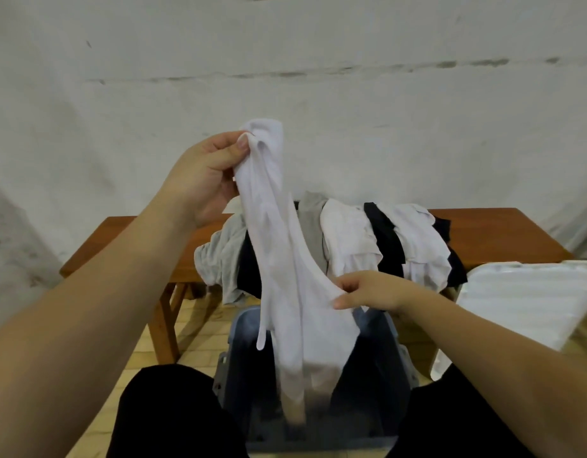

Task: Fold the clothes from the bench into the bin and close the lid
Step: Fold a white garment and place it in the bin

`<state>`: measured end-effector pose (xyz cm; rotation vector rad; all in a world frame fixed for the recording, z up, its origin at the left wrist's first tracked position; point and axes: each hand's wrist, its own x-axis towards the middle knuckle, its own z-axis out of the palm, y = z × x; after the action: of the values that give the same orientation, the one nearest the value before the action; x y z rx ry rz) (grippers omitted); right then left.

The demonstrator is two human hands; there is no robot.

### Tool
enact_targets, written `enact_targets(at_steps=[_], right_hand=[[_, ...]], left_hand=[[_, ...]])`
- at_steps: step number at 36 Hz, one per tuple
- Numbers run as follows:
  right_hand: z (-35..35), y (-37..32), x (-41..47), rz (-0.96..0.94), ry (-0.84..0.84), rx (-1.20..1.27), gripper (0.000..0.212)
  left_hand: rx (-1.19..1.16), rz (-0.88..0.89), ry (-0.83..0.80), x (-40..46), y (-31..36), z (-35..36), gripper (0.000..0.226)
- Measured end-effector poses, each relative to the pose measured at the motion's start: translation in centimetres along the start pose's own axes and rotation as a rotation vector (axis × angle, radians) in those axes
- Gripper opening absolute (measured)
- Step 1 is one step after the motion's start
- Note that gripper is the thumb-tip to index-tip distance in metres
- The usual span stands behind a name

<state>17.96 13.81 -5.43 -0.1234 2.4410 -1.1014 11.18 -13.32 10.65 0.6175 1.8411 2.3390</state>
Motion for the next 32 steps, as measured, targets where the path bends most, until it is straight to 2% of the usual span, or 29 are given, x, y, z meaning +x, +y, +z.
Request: enact_targets(at_steps=[2,5,7,9,12,15,19,24,27,30,31,32], right_hand=[[0.0,1.2,-0.5,0.026,-0.015,0.016,0.029],[0.4,2.2,-1.1,0.07,-0.061,-0.002,0.041],[0.4,2.3,-1.4,0.091,-0.049,0.031,0.042],[0.3,2.1,-1.6,0.097,0.021,0.057,0.037],[-0.5,2.7,-1.2,0.107,0.265,0.095,0.034],[-1.2,3.5,-1.3,0.092,0.403,0.306,0.029],[-1.2,3.5,-1.7,0.09,0.404,0.643,0.025],[-0.3,2.5,-2.4,-0.046,0.431,0.85,0.024],[0.4,0.5,-2.2,-0.164,0.342,0.886,0.038],[1.0,-2.1,-1.0,-0.208,0.288,0.766,0.073],[1.2,-3.0,-0.6,-0.218,0.263,0.761,0.079],[1.4,-3.9,-0.3,-0.229,0.231,0.761,0.076]], left_hand=[[-0.028,0.005,0.008,-0.1,-0.1,-0.4,0.019],[-0.036,0.005,0.018,-0.2,-0.5,-0.6,0.026],[-0.023,0.005,0.031,-0.2,-0.7,-0.5,0.023],[-0.017,0.005,0.046,-0.1,-0.7,-0.5,0.019],[-0.001,0.0,0.095,-0.1,-0.6,-0.6,0.018],[-0.007,-0.005,0.15,-0.1,-0.6,-0.8,0.019],[-0.06,0.005,0.226,-0.3,-0.4,-0.8,0.014],[-0.1,-0.035,0.256,-0.2,-0.9,-0.1,0.014],[-0.14,-0.076,0.231,0.2,-1.2,1.2,0.03],[-0.179,-0.115,0.166,0.8,-1.4,3.3,0.034],[-0.2,-0.125,0.143,1.0,-1.5,4.0,0.033],[-0.22,-0.135,0.127,1.2,-1.5,4.7,0.032]])
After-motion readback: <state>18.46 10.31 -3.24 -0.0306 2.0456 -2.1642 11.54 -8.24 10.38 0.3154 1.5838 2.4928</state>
